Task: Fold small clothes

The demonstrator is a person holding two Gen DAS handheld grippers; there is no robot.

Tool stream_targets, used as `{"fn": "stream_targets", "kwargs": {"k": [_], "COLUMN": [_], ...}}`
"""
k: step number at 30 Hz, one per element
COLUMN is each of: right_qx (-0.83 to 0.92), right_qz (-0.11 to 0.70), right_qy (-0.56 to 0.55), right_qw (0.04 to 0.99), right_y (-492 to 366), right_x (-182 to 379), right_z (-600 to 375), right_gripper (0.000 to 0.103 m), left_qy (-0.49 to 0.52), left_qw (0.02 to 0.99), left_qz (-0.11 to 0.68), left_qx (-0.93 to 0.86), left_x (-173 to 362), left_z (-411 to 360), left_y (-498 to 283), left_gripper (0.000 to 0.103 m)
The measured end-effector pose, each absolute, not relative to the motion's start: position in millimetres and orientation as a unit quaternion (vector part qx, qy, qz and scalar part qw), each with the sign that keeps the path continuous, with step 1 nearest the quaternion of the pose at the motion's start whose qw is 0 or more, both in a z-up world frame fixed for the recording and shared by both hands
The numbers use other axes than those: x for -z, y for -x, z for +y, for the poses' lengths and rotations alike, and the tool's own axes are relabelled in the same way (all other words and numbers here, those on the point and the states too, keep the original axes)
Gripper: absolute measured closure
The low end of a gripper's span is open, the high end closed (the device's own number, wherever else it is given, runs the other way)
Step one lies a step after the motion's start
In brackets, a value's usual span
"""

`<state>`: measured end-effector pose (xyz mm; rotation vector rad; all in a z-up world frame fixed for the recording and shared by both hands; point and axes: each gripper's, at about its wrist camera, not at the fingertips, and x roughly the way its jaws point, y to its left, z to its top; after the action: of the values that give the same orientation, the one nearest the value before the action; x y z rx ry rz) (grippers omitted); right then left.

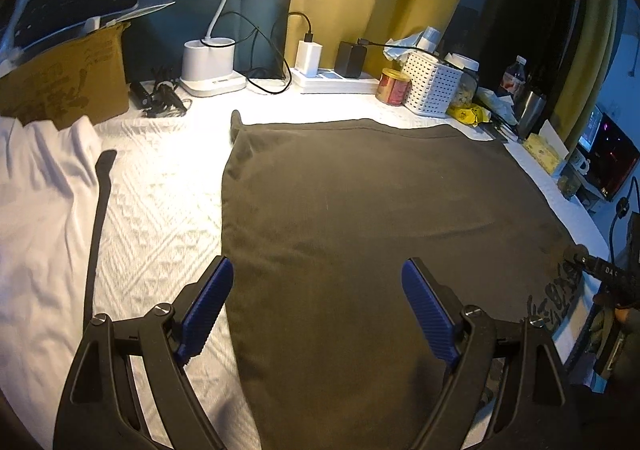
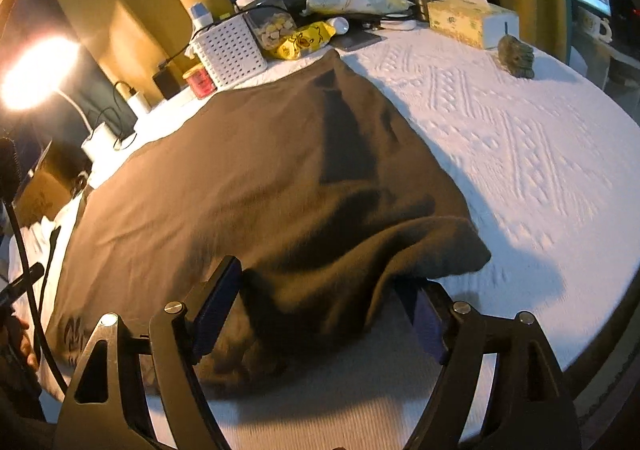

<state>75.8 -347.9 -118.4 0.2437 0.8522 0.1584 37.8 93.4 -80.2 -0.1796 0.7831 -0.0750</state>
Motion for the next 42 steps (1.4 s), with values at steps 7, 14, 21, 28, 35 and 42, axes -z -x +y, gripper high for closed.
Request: {"fn": "stream_targets", "kwargs": {"k": [7, 14, 21, 28, 35, 42], "right_qx": [-0.064, -0.081, -0.091, -0.102, -0.109, -0.145], "right_qz": [0.399, 0.399, 0.408, 0.413, 0.392, 0.375], "right_qy": [-0.142, -0.165, -0.120, -0.081, -0.070, -0.037], "right_qw": [0.904, 0.898, 0.900, 0.901, 0.911, 0.915], "right_y": [-108, -150, -185, -199, -192, -186], "right_x": [119, 119, 121, 121, 100, 76], "right_z": [-349, -348, -331, -318, -301, -259], "right_gripper": [0.022, 0.022, 0.054, 0.085, 0.086, 0.087], "left_qy": [0.078, 0.080, 0.085, 0.083, 0.083, 0.090], "left_qw": [0.915, 0.911, 0.908, 0.906, 0.910, 0.913], "left_qz": [0.393, 0.403, 0.411, 0.415, 0.404, 0.395], "left_qx": [0.037, 0.023, 0.013, 0.020, 0.031, 0.038], "left_x": [80, 80, 82, 83, 81, 81], "left_z": [93, 100, 108, 114, 122, 130], "left_y": [-60, -80, -93, -100, -99, -92], "left_gripper": [0.017, 0.017, 0.017, 0.017, 0.017, 0.017]}}
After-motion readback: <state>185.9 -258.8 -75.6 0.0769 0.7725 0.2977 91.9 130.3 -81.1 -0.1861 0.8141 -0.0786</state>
